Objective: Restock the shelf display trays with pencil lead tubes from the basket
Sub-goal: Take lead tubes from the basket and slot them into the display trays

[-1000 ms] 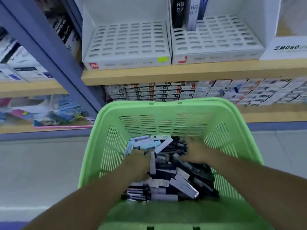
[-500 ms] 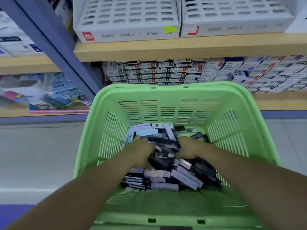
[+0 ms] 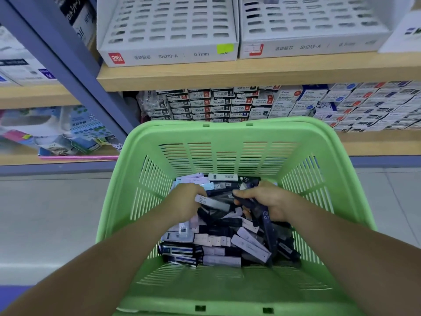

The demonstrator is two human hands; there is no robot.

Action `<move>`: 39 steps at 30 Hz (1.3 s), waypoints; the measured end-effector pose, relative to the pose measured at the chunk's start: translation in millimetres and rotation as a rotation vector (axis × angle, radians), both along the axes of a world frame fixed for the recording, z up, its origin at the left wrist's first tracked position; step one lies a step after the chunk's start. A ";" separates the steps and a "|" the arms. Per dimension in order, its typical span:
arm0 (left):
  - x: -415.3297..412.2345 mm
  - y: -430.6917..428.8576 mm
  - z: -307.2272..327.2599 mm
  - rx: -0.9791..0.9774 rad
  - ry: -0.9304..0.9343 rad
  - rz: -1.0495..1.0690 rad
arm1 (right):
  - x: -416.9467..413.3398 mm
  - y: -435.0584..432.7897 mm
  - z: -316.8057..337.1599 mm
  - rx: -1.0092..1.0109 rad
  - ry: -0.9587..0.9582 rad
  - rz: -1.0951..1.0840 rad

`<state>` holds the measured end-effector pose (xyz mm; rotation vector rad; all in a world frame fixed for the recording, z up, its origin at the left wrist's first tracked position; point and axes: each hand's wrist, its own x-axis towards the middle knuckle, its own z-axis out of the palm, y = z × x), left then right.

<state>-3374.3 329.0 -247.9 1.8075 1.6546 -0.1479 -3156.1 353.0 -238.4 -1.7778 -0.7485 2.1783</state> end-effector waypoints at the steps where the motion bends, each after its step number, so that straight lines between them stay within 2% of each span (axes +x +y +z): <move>1: 0.5 0.6 1.5 -0.005 -0.042 0.076 | -0.1 -0.8 -1.0 0.004 -0.004 -0.026; 3: 2.5 2.2 4.0 -0.043 -0.111 0.244 | -1.5 -1.8 -3.5 0.019 -0.018 -0.077; 5: 2.0 2.3 4.1 -0.039 -0.099 0.354 | -3.0 -1.9 -6.5 0.016 -0.012 -0.133; 9: -3.1 -10.1 -4.1 -0.046 0.241 0.202 | -7.6 -4.8 -6.8 -0.053 0.057 -0.205; 13: 0.7 -14.4 -14.4 -0.024 0.310 0.176 | -10.9 -7.5 -9.8 -0.018 0.042 -0.211; 19: 15.2 -6.7 -6.6 -0.085 0.149 0.297 | -12.7 -8.1 -11.1 -0.044 0.070 -0.216; 23: 23.2 -1.4 10.2 -0.035 -0.162 0.462 | -14.8 -4.4 -8.5 0.071 0.084 -0.157; 26: 39.9 -3.4 21.8 -0.018 -0.318 0.426 | -23.9 -6.9 -6.0 0.112 0.127 -0.095; 29: 50.1 -7.0 21.2 -0.001 -0.386 0.447 | -27.3 -4.9 -1.9 0.100 0.186 -0.108; 33: 48.0 -2.1 27.4 -0.051 -0.641 0.624 | -24.7 -3.9 5.0 0.055 0.215 -0.071; 36: 50.2 1.7 36.9 -0.062 -0.756 0.659 | -23.7 -3.3 7.7 0.002 0.268 -0.065; 39: 56.2 5.3 46.9 -0.087 -0.901 0.811 | -19.7 1.2 12.1 -0.017 0.284 -0.093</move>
